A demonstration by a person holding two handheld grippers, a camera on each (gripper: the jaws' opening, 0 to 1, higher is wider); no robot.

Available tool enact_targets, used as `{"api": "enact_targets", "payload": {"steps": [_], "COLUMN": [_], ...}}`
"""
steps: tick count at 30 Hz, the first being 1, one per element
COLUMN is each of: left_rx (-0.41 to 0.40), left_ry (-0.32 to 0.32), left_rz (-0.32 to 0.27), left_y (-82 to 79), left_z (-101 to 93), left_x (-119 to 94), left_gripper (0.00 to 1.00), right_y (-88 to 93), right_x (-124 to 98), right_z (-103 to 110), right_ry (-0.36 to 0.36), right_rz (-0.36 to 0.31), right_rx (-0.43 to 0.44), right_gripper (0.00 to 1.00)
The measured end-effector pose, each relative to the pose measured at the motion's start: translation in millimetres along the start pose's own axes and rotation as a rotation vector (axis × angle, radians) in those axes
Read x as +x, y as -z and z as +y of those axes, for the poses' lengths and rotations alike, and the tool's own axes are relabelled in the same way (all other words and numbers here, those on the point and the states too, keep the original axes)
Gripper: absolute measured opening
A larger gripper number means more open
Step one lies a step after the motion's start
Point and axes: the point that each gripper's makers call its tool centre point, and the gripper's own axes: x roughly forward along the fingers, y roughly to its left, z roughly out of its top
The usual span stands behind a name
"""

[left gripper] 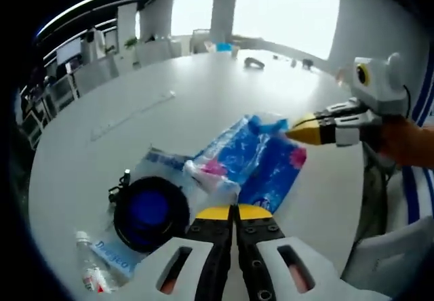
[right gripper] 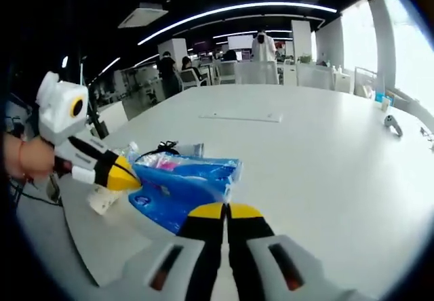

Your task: Arrange the tabletop items into an orderly group along one side of the table until the central work area is clear of visible clutter.

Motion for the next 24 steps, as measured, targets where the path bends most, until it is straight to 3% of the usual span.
{"api": "enact_targets", "payload": {"steps": [10, 24], "left_rx": [0.038, 0.062], "left_ry": [0.028, 0.05], "left_rz": [-0.047, -0.087], "left_y": [-40.3, -87.2], "left_z": [1.9, 9.1], "left_x": [10.1, 25.7], "left_gripper": [0.0, 0.0], "right_y": [-30.5, -59.7], "right_x": [-4.0, -3.8], "right_z": [-26.6, -51.5], "right_ry": [0.045, 0.087], "right_rz": [-0.046, -0.08], "right_rx": [-0.012, -0.011], "right_gripper": [0.0, 0.0]}}
